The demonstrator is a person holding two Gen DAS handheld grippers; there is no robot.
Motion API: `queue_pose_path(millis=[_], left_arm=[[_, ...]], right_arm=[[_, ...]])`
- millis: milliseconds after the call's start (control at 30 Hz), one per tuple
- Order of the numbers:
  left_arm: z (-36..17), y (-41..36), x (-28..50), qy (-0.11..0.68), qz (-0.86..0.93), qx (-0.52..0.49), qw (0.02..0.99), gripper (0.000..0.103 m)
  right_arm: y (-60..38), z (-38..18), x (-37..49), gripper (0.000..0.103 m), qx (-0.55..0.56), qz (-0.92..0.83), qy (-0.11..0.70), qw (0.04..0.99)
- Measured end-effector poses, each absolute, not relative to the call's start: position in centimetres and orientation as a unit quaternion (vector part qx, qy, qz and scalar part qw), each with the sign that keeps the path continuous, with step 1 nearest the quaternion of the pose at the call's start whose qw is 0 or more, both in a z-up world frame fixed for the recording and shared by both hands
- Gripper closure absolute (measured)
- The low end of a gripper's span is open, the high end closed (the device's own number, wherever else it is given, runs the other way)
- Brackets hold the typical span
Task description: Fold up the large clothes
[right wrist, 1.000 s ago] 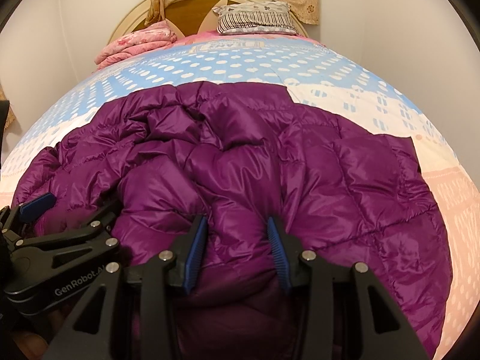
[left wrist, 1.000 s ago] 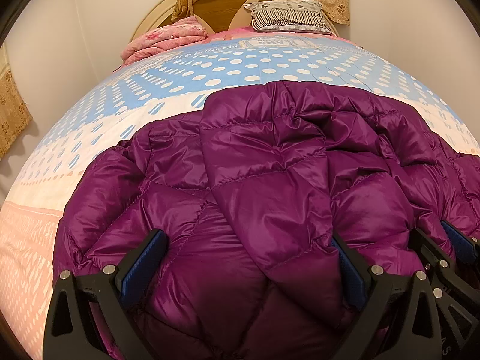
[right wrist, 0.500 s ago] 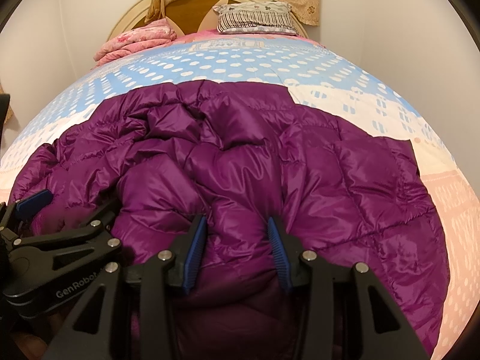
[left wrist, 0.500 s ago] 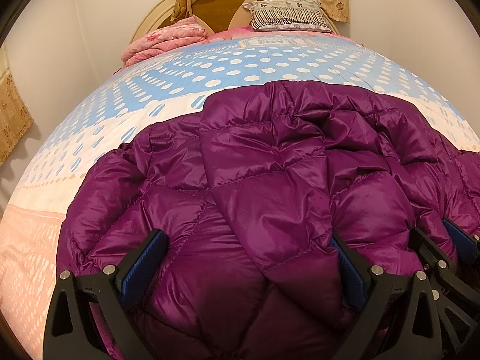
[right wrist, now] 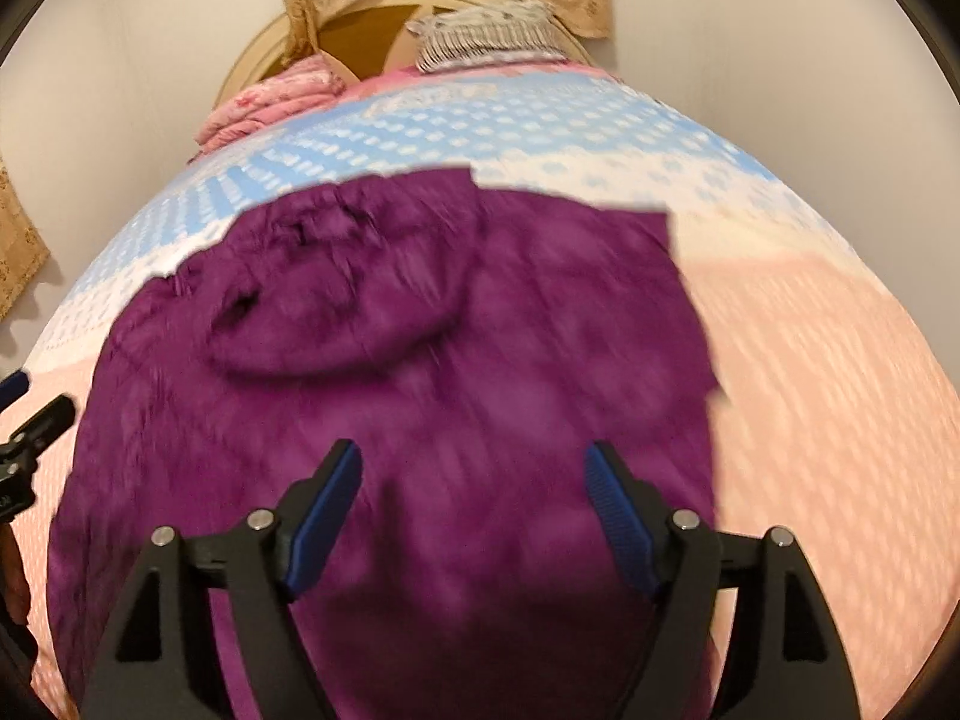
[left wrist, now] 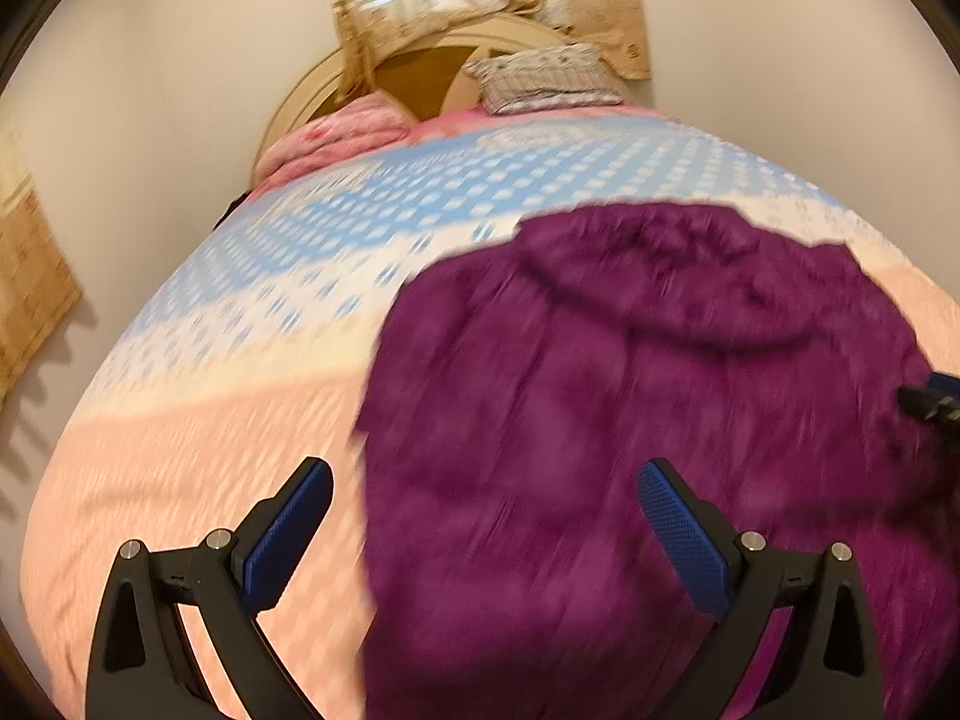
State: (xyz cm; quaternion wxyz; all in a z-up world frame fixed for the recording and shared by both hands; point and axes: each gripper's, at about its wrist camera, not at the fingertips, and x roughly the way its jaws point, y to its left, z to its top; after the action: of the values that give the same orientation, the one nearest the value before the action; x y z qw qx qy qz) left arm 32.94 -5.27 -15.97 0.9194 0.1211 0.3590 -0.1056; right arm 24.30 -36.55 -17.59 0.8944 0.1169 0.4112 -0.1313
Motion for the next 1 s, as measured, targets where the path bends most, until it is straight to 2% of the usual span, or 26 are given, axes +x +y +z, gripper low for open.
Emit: queue_pose_path(millis=[300,467,767,833,867,900,933,967,1000], left_arm=[[-20.8,2.3,23.8,0.39,-0.056,0.103,0.913,0.001],[-21.9,2.9,20.4,0.402,-0.058,0.081,0.91,0.001],[-22.6,2.6,18.0,0.422,-0.089,0.044,0.901,0.002],[-22.8,3.0,18.0,0.43,-0.102,0.028,0.897,0.01],[-22.8,3.1,17.8,0.433,-0.11,0.023,0.895,0.018],[-22.7,3.1,17.7,0.439,-0.121,0.014,0.89,0.028],[-22.6,3.2,17.6,0.442,-0.129,0.009,0.888,0.034],[-22.5,3.1,17.4,0.444,-0.141,0.007,0.885,0.041],[-22.5,2.9,17.2,0.442,-0.145,0.009,0.885,0.049]], right_arm=[[-35.1,-19.5,13.9,0.02,0.108,-0.168,0.434,0.878],[-34.4,-20.0,9.2,0.02,0.129,-0.174,0.431,0.876],[-33.1,-21.3,5.6,0.02,0.142,-0.16,0.452,0.866],[-33.0,-21.6,5.6,0.021,0.152,-0.151,0.462,0.86],[-32.9,-21.9,5.6,0.022,0.163,-0.14,0.468,0.857],[-32.7,-22.1,5.3,0.028,0.172,-0.131,0.472,0.854],[-32.6,-22.5,5.3,0.04,0.184,-0.112,0.481,0.85],[-32.5,-22.9,5.3,0.045,0.19,-0.103,0.487,0.846],[-32.5,-23.1,5.2,0.057,0.194,-0.099,0.49,0.844]])
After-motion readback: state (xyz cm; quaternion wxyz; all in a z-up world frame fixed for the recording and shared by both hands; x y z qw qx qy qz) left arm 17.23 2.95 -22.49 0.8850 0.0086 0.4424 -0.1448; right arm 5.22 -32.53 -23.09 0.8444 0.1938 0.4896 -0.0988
